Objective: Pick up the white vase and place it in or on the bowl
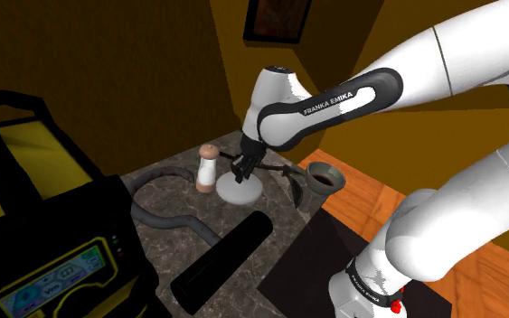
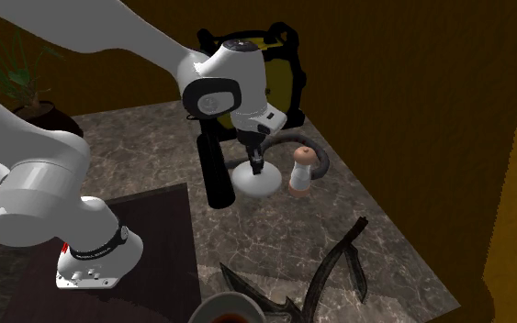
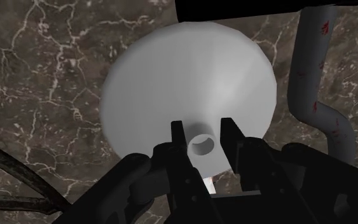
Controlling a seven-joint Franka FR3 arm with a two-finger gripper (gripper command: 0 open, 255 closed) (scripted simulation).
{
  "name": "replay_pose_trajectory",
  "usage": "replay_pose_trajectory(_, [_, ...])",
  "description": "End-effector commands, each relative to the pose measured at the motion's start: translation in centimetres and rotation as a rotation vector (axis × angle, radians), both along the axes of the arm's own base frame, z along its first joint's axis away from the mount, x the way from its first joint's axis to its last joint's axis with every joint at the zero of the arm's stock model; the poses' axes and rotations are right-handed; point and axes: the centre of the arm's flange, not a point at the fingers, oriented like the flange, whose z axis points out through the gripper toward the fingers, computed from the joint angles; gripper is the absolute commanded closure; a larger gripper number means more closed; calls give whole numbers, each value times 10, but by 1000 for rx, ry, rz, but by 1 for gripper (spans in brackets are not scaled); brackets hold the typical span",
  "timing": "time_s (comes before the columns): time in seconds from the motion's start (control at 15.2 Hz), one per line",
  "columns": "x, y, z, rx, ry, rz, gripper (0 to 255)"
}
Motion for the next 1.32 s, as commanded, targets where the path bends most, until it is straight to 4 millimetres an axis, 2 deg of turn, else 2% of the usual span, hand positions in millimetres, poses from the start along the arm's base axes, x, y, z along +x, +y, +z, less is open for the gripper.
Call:
replay_pose_trajectory(0.0, [0, -1, 11, 0, 0, 0, 255])
replay_pose_trajectory(0.92, [0, -1, 82, 0, 0, 0, 255])
replay_pose_trajectory(1.25, [-23, -62, 89, 0, 0, 0, 255])
